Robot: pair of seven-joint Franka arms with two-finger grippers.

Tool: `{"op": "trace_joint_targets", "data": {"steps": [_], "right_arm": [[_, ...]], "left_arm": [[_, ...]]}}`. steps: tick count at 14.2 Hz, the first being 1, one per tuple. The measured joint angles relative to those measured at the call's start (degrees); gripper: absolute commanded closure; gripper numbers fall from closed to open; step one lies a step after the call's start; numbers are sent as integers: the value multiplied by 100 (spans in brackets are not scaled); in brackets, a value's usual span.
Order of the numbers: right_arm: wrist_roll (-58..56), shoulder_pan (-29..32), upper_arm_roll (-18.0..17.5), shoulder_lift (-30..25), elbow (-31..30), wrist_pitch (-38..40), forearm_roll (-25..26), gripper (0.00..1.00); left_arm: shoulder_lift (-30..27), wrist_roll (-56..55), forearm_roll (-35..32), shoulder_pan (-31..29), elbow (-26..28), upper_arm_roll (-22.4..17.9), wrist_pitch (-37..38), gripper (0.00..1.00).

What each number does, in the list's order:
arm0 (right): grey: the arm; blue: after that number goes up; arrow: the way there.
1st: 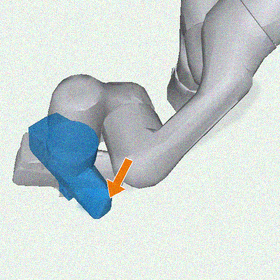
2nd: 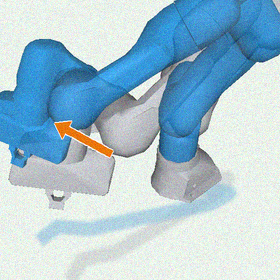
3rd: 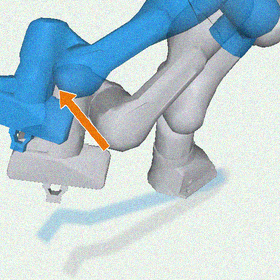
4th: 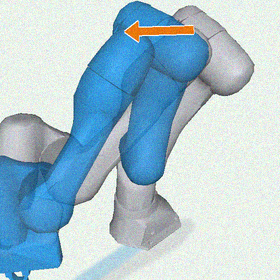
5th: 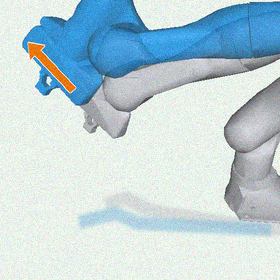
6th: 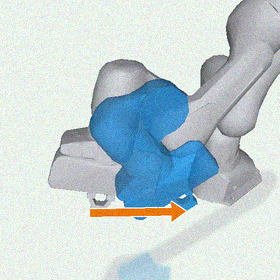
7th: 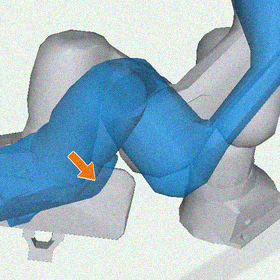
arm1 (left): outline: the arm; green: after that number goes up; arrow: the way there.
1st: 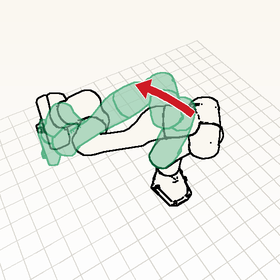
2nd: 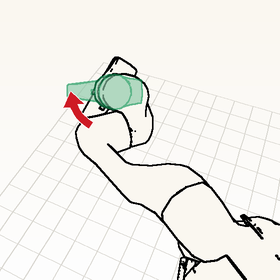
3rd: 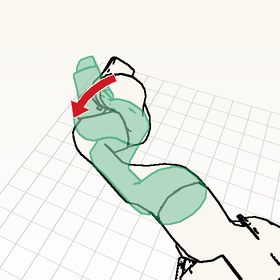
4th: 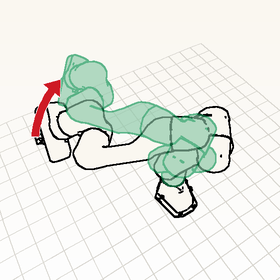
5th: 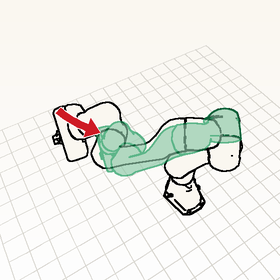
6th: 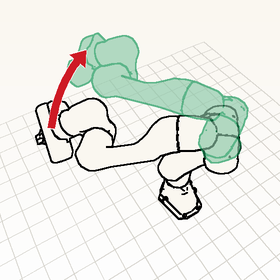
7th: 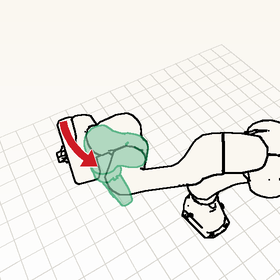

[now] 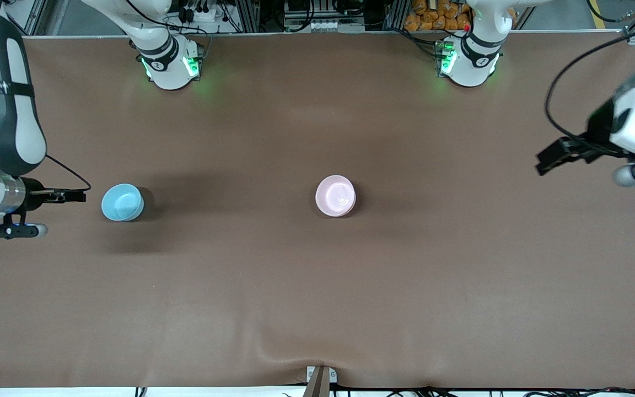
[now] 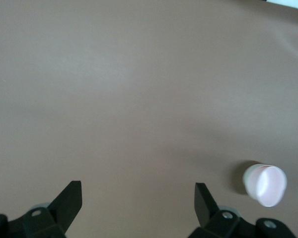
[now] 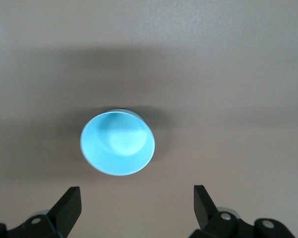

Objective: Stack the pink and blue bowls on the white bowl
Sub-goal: 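Withdraw the left gripper while the right gripper reaches the blue bowl, then grasp the light blue bowl rim with the right gripper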

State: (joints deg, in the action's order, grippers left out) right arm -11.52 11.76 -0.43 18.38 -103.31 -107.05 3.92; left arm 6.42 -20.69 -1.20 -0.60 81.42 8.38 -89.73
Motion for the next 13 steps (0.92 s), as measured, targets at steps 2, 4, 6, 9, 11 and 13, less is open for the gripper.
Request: {"op": "trace_joint_targets", "data": {"steps": [2,4,6,9,11,13], "right_arm": [[-157,81,0,49,-401,-543,-1,0],[-184,91,-2,118,-781,-1133,-1,12],[-190,100,-2,222,-1175,-1798,-1,20],[-190,112,-1,359,-1446,-2181,-1,26],[-192,140,0,413,-1489,-2274,-1,34],[-202,190,0,452,-1578,-2414,-2,50]], "left_arm": [[-47,151,0,167,57,-294,0,0],[-112,156,0,228,111,-371,1,0],[-146,168,0,236,136,-371,1,0],[-172,198,0,234,141,-378,2,0],[-219,359,0,215,143,-396,31,0],[-285,601,0,113,152,-425,154,0]]}}
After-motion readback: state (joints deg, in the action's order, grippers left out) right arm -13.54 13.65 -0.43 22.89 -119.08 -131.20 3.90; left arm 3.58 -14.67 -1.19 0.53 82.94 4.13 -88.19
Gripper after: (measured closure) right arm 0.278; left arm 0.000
